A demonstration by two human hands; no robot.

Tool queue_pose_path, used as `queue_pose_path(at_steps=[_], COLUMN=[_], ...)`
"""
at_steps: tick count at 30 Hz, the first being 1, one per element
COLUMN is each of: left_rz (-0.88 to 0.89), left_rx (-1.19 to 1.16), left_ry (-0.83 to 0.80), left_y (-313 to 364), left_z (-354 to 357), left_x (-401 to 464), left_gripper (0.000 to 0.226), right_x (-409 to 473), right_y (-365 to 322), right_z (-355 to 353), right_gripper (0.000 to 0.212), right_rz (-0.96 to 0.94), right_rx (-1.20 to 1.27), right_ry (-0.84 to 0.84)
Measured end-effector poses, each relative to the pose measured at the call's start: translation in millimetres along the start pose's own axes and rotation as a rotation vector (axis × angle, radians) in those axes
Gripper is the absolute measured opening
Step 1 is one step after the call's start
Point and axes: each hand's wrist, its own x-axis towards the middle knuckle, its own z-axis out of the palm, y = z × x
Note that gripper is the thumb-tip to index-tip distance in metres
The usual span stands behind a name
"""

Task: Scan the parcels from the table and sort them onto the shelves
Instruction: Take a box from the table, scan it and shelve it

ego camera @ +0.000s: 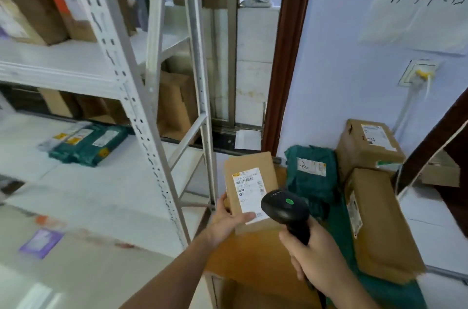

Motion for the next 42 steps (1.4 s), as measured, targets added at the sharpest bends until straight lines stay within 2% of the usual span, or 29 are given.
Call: queue_pose_path(at_steps=[5,10,13,15,20,23,26,27,31,34,39,42], left_rz=[0.003,-0.018,0.000,0.030,0.084,0.101,0.123,0.125,0.126,0.143,0.128,0.129], left_rx=[-0.091,-0.210,-0.247,-0.257,-0.279,-0.269,-0.292,-0.296,-0.281,-0.285,-0.286,-0.282], left_ry=[0.122,0.301,0.417,0.474,0.609,0.672,0.704,0.712,0.764,0.790,0.795,0.801], left_y=[-21,-40,-47,-49,-55,-63,-70,-72,-83,-85,-86,-82], left_z=[-27,-91,-139,-172,-261,-313,-364,-380,-438,-473,-540,-579], left_x=[-83,-145,-182,-204,-254,-280,-300,-306,-326,-330,-317,-302], left_gripper=[0.097,0.122,0.130,0.135,0.123,0.115,0.109,0.110,0.117,0.098,0.106,0.110], right_x=[-42,-55,-55,-57,-67,-71,-73,-74,-72,-63,-38,-16], right_y=[-2,-23,-34,-45,-92,-120,-151,-163,-205,-234,-273,-295], right_z=[31,80,123,152,230,279,326,340,390,422,476,510], right_gripper=[0.020,0.024,0.040,0.043,0.030,0.038,0.058,0.057,0.026,0.019,0.004,0.004], right_rz=[-0.042,-0.076,-0.135,-0.201,-0.176,-0.257,-0.345,-0.362,-0.325,-0.358,-0.437,-0.461], right_rx=[-0.007,0.007,-0.017,-0.032,-0.092,-0.074,-0.067,-0.067,-0.075,-0.111,-0.134,-0.130], right_ry=[-0.059,-0.118,-0.185,-0.252,-0.345,-0.376,-0.401,-0.407,-0.488,-0.529,-0.575,-0.581])
